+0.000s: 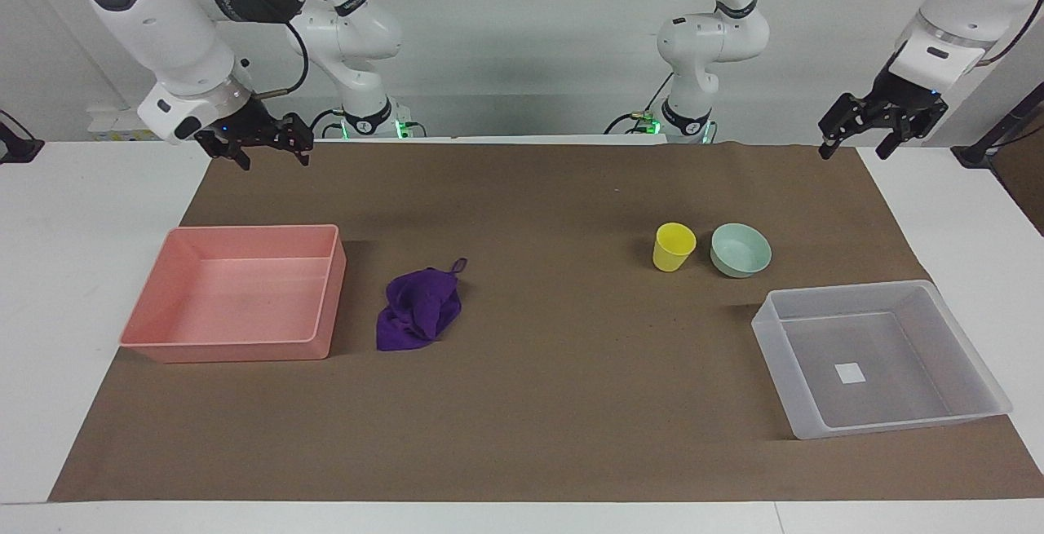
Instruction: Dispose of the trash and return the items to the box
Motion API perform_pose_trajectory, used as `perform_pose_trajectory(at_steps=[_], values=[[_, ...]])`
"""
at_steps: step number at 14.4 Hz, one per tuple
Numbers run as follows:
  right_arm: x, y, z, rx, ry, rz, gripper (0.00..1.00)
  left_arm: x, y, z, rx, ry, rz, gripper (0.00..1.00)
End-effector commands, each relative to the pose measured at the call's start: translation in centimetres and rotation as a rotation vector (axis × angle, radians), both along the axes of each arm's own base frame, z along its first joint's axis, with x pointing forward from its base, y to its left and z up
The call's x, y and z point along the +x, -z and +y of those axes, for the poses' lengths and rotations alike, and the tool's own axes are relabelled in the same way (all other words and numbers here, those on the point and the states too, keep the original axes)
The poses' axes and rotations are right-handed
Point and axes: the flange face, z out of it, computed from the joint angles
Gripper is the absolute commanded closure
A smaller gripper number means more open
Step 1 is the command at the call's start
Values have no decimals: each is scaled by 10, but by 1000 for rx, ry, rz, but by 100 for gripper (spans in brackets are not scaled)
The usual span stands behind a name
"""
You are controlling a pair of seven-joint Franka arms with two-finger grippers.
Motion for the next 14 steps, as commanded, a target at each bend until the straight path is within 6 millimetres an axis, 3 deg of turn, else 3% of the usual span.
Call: perform_pose_trajectory(at_steps=[1, 3, 4, 5, 7, 9, 11, 12, 13, 14], values=[[-6, 0, -5, 21, -9, -5, 1, 9, 7, 1, 18, 29, 21, 0], [-6, 0, -5, 21, -8, -6, 1, 9, 15, 1, 18, 30, 22, 0], [-6, 0, -5, 20, -8, -9, 1, 8, 38, 2, 24, 21, 24, 0], [-5, -1, -5, 20, -7, -15, 1, 0, 71, 1, 41, 5, 33, 0], [2, -3, -1, 16, -9, -64, 1, -31, 157, 1, 42, -102, 13, 0], [16, 10, 10, 19, 3, -81, 1, -43, 228, -3, 43, -135, 3, 0], [37, 33, 49, 56, 7, -106, 1, -48, 281, -7, 48, -151, 45, 0], [47, 45, 58, 55, 7, -119, 1, -50, 302, -11, 49, -167, 63, 19], [56, 59, 76, 59, -9, -128, 1, -56, 318, -13, 53, -189, 79, 99], [63, 71, 93, 60, -17, -139, 1, -55, 329, -19, 49, -204, 49, 100]])
